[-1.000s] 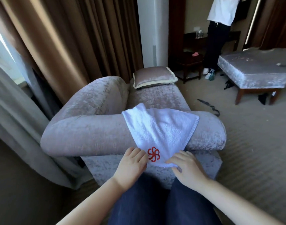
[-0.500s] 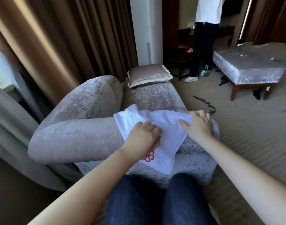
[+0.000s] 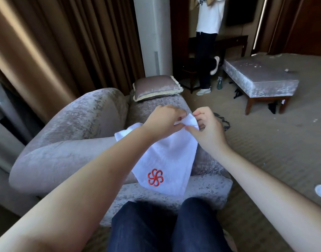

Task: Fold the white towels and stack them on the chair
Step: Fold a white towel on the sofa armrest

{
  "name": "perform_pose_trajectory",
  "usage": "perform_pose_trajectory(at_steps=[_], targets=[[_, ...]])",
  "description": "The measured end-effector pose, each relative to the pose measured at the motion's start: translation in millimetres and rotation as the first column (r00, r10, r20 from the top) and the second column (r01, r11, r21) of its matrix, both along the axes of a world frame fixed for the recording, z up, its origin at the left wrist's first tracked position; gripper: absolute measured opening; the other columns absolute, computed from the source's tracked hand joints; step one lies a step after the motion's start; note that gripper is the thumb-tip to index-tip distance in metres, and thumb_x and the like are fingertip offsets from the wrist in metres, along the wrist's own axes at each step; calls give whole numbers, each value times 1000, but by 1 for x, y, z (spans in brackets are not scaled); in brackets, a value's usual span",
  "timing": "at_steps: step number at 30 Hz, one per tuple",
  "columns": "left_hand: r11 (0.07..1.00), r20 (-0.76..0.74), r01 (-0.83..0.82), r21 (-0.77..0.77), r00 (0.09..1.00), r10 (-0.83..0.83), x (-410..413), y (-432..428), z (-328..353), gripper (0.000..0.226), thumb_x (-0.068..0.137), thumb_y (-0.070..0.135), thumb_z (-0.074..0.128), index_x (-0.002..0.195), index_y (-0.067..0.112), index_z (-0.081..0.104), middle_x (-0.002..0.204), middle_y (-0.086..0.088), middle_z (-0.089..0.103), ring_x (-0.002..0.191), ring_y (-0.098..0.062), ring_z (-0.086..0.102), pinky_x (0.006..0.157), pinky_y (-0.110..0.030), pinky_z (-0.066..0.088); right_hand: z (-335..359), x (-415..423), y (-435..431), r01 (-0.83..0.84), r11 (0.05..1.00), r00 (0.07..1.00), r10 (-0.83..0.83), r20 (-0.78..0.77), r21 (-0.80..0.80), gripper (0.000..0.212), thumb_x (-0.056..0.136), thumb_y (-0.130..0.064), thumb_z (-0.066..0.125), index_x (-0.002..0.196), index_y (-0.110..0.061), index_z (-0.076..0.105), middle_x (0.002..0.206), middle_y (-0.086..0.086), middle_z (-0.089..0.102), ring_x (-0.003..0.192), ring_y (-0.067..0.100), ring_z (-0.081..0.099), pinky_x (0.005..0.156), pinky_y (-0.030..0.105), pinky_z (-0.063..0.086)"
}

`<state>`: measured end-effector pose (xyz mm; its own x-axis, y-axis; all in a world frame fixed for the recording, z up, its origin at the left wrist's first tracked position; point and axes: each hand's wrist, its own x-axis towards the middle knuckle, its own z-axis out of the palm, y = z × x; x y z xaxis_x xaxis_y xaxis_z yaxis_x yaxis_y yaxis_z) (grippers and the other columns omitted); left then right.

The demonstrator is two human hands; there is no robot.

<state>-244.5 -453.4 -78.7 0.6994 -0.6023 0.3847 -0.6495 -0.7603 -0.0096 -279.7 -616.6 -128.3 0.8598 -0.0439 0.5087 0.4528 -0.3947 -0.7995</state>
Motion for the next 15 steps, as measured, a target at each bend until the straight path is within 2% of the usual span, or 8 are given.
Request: perform_pose_trajectory(at_steps=[3,6,8,9,10,11,13,15], targets=[[969,27,-101,-223,994,110,-4,15,12,22,80,25,48,83,7,58,76,-4,61,75,-26,57,65,-39,44,-14,1,7,3,996,998,-8,-60,-87,22,81,-17,75,87,-18,54,68,-6,57,61,6,52,57,21,40],[901,-17,-225,-372,972,235,-6,36,25,10,84,16,55,82,7,54,77,-5,61,76,-26,58,67,-40,46,-30,2,20,-80,990,992,69,-104,-112,26,87,-20,68,71,-8,52,58,9,55,57,23,52,55,37,39],[888,-14,-310,-339,946,324,-6,48,31,11,84,15,57,77,15,49,78,-2,60,80,-26,58,66,-37,45,-26,4,28,-68,995,994,61,-90,-72,31,91,-19,62,73,0,46,55,13,46,53,20,42,53,36,30],[881,-14,-334,-335,937,350,-7,53,32,5,84,15,56,83,17,52,83,-1,60,85,-25,58,68,-35,45,-19,5,33,-49,997,997,45,-60,-53,31,93,-18,59,72,-2,42,53,7,38,52,15,35,53,34,26],[872,-4,-334,-359,934,356,-7,59,33,14,84,15,57,98,17,55,95,-1,61,95,-25,58,73,-34,45,-12,8,37,-32,998,999,30,-30,-47,30,94,-17,57,72,-6,40,53,0,32,51,11,29,53,32,23],[875,28,-296,-384,943,331,-9,64,32,37,82,16,60,118,16,53,113,-2,59,108,-25,55,83,-35,45,-3,9,40,-25,998,1000,25,0,-64,30,95,-17,55,71,-11,39,53,-3,28,51,9,27,52,32,21],[926,197,-127,-357,958,207,-15,68,32,70,75,21,67,141,16,41,140,-3,46,127,-25,45,98,-38,38,11,15,49,-42,987,997,51,53,-157,30,96,-21,53,69,-21,41,54,0,31,50,10,30,52,31,23],[993,421,-34,-113,903,79,-19,64,29,63,73,26,66,134,15,51,131,-3,56,122,-25,51,101,-42,33,21,19,59,-30,968,995,52,83,-251,15,95,-26,54,82,-20,57,57,3,49,54,15,45,53,35,36]])
